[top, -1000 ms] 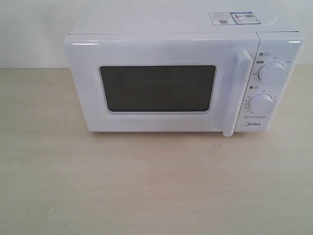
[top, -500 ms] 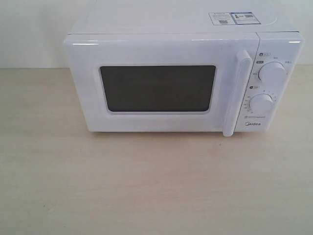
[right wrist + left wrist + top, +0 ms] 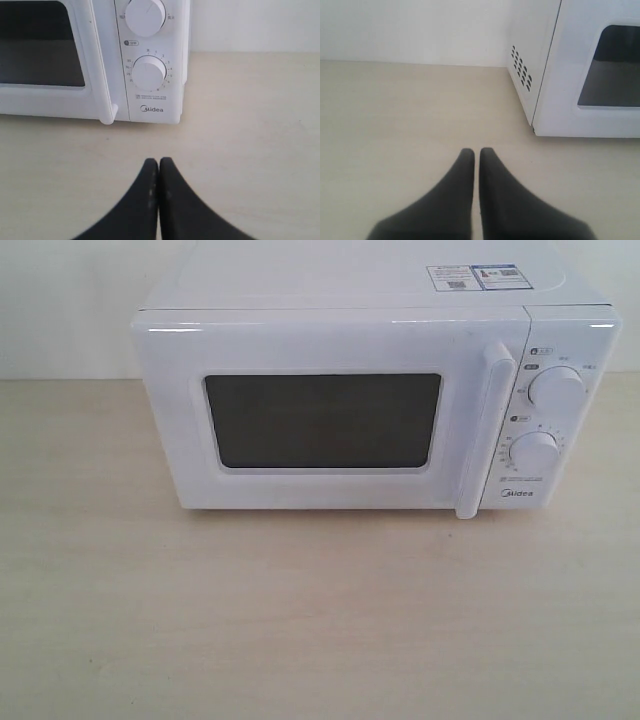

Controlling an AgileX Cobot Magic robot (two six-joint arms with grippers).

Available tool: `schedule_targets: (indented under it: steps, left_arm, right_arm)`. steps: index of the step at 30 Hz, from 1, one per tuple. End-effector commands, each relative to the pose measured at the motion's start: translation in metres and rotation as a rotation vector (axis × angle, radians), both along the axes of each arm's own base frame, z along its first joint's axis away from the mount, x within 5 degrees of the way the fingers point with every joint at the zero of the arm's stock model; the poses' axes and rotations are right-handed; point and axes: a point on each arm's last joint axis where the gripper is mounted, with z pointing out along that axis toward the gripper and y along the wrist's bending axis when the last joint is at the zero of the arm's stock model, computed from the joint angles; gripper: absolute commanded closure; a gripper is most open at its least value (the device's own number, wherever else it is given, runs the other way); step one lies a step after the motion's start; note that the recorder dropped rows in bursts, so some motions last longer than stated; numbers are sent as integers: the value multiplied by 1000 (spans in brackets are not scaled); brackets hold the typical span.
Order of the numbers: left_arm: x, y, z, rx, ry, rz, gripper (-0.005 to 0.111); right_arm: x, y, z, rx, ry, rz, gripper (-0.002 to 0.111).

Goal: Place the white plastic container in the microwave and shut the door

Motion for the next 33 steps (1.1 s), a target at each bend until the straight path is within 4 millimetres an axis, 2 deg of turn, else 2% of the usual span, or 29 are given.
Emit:
schedule_targets:
  steps: [1,33]
  left_arm:
    - [0,0,-1,-6,2,4,102]
    - [0,0,-1,-6,2,4,102]
  right_arm:
    - [0,0,-1,-12,-4,-2,108]
    - [0,0,1,-6,-30,-2,108]
